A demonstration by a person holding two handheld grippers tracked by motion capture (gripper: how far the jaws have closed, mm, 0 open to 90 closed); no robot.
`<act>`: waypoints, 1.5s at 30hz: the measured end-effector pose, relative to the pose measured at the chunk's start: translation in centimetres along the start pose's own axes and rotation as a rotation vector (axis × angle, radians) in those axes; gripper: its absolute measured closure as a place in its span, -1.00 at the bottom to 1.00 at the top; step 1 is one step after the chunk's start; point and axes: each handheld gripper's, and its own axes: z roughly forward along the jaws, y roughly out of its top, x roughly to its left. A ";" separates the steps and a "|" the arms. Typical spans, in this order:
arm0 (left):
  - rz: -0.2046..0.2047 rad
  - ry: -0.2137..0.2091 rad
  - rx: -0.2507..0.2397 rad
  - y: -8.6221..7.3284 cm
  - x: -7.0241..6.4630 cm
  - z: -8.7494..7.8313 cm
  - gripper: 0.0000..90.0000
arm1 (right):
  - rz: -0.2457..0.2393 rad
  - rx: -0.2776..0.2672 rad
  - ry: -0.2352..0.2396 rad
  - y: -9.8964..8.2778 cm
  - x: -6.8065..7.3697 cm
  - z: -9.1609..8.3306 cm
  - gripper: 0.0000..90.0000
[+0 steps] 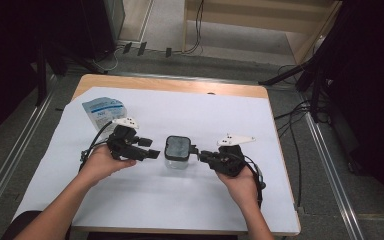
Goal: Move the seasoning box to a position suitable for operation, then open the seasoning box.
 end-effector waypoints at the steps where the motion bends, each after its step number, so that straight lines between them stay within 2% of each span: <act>1: 0.005 -0.002 0.002 0.0 0.0 -0.2 -0.18 | 0.002 -0.002 -0.001 0.0 -0.1 0.0 0.85; 5: 0.015 -0.014 -0.005 -0.1 0.0 -0.6 -0.22 | 0.006 -0.009 -0.004 0.0 -0.3 -0.1 0.75; 11: 0.046 -0.012 -0.006 -0.2 -0.2 -1.1 -0.26 | 0.007 -0.011 -0.002 0.2 -0.5 -0.1 0.75; 15: 0.050 -0.030 -0.019 -0.1 -0.2 -1.6 -0.29 | 0.006 -0.010 0.003 0.3 -0.7 0.0 0.72; 19: 0.059 -0.072 -0.035 0.0 -0.2 -1.8 -0.36 | 0.007 -0.002 0.009 0.3 -0.8 0.2 0.69; 22: 0.120 -0.108 -0.039 0.1 -0.2 -2.0 -0.45 | 0.003 0.002 0.011 0.3 -0.8 0.3 0.67; 29: 0.141 -0.119 -0.030 0.5 -0.1 -1.3 -0.50 | -0.018 0.013 0.011 0.2 -0.8 0.5 0.62; 33: 0.153 -0.106 -0.005 0.9 -0.1 -0.9 -0.51 | -0.004 0.003 0.022 0.3 -0.7 0.4 0.74; 38: 0.158 -0.118 -0.016 1.1 -0.3 -0.6 -0.50 | -0.003 -0.006 0.033 0.7 -0.6 0.4 0.93; 45: 0.163 -0.128 -0.006 1.5 -0.1 0.3 -0.55 | 0.002 0.003 0.033 0.8 -0.6 0.5 1.00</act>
